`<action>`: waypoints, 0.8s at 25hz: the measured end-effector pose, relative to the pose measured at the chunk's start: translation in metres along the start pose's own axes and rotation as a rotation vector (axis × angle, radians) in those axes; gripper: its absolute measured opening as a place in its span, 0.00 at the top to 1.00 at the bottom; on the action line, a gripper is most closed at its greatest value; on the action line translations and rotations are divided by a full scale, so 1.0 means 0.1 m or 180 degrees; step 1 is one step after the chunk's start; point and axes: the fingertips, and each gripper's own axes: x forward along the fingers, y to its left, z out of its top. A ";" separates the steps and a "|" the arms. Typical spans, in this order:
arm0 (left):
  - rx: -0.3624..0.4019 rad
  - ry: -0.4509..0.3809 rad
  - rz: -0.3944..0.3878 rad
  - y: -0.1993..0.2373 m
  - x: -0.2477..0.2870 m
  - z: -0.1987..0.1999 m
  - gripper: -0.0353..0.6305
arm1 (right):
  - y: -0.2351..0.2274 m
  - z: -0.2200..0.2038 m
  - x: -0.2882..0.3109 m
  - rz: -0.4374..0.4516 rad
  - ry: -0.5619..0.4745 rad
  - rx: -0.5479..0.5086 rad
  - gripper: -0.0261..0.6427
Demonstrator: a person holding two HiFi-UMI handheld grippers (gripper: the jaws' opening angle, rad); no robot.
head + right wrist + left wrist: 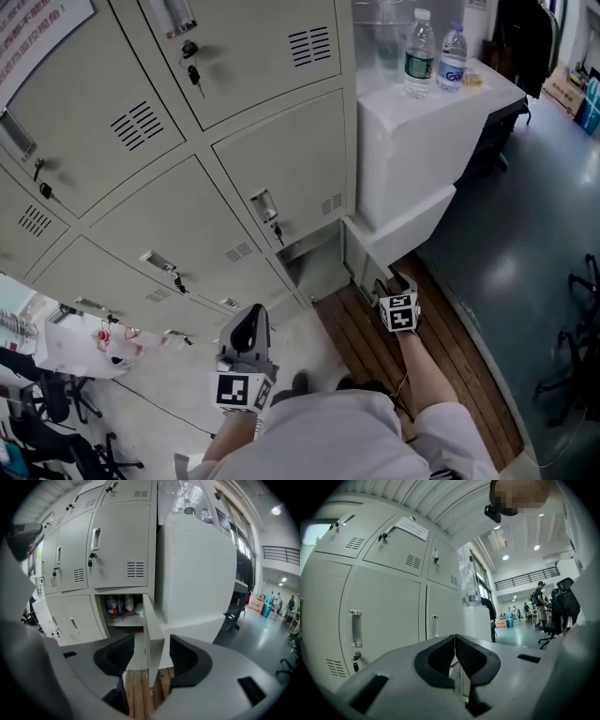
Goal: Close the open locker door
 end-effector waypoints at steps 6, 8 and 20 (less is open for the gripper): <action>-0.0028 0.0029 0.0101 0.05 -0.02 -0.06 0.93 | 0.09 -0.03 0.09 0.0112 0.0032 -0.0048 0.63; -0.0046 0.0043 0.0106 0.08 -0.02 -0.08 0.93 | 0.12 -0.03 0.08 0.0128 0.0039 -0.0056 0.63; -0.0105 0.0055 0.0072 0.44 -0.12 -0.15 0.93 | 0.58 -0.04 0.04 0.0162 0.0106 -0.0029 0.63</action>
